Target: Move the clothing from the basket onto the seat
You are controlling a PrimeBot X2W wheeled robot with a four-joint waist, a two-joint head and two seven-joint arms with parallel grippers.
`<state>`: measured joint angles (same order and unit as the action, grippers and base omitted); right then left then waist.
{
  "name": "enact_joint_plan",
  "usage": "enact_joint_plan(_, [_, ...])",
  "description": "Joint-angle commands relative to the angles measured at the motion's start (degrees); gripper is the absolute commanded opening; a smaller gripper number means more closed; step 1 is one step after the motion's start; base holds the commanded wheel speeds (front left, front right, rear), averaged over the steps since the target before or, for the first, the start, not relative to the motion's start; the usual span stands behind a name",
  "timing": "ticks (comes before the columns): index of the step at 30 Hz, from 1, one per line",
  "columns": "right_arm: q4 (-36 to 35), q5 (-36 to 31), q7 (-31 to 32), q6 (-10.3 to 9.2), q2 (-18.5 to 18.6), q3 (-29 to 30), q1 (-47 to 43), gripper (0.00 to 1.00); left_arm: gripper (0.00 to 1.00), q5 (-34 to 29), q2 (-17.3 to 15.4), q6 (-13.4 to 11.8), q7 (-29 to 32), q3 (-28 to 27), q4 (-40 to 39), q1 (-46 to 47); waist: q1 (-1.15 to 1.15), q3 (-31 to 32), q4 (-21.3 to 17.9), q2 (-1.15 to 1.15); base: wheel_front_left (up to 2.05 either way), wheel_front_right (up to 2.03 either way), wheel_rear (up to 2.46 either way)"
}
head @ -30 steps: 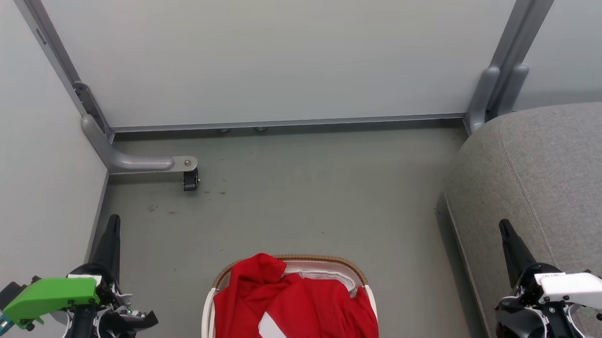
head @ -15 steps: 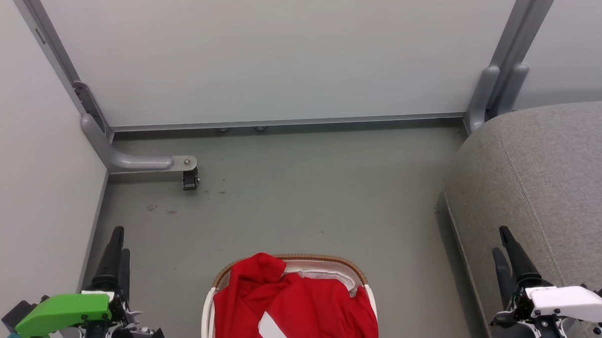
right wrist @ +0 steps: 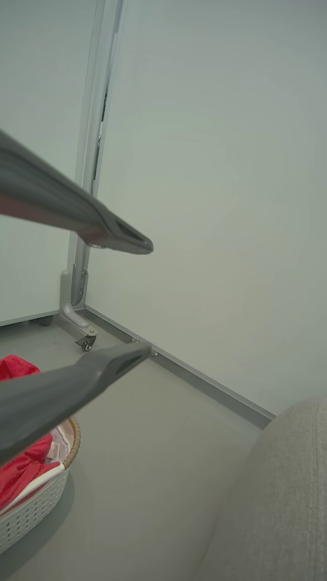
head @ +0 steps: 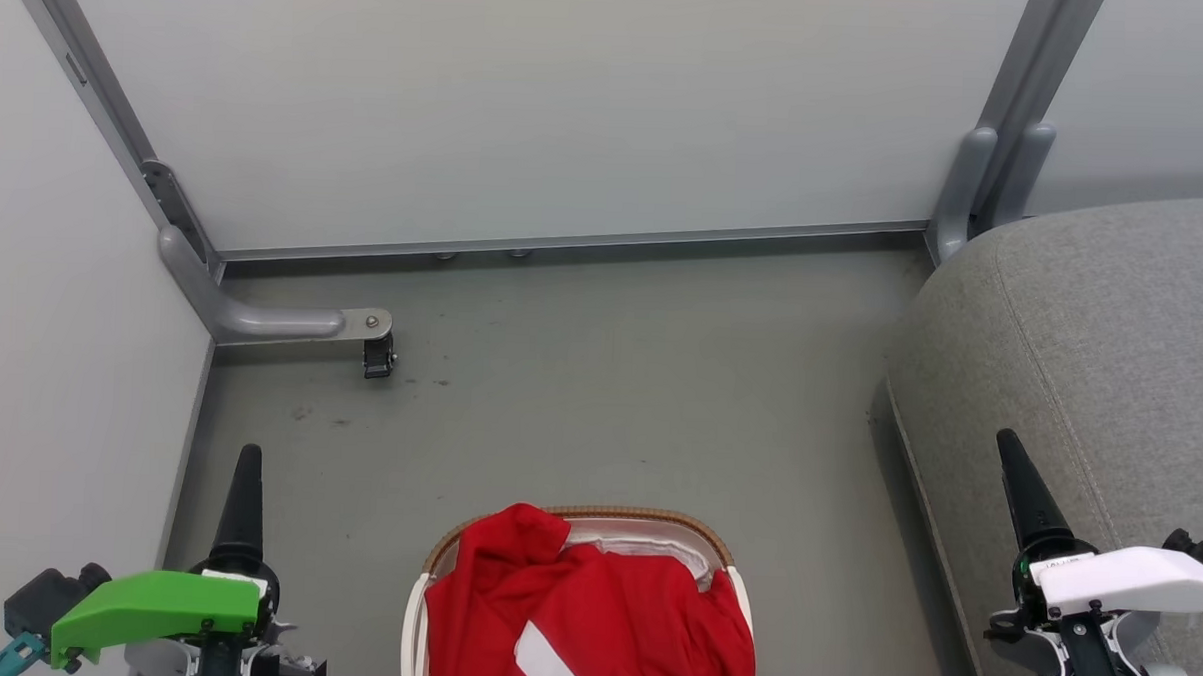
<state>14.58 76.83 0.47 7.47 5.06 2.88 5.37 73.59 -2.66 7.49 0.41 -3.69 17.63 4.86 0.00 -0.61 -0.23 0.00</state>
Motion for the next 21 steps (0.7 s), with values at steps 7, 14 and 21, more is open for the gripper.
enact_joint_plan(7, [-1.3, -8.4, -2.0, 0.02, 1.7, -1.8, 1.8, 1.0, 1.0, -10.0, -1.1, 0.0, -2.0, 0.7, -0.6, 2.1, 0.0, 0.0, 0.0, 0.0, 0.0, 0.0, 0.0])
enact_joint_plan(14, [-1.4, -14.5, -3.5, 0.02, 2.6, -3.8, 2.0, 1.0, 1.0, -18.4, -1.8, 0.0, -3.5, 1.8, -0.3, 2.1, 0.0, 0.0, 0.0, 0.0, 0.0, 0.0, 0.0])
enact_joint_plan(21, [-1.3, -20.3, -4.8, 0.02, 3.5, -5.6, 2.0, 1.0, 1.0, -26.1, -2.4, 0.0, -4.8, 3.0, -0.1, 1.7, 0.0, 0.0, 0.0, 0.0, 0.0, 0.0, 0.0])
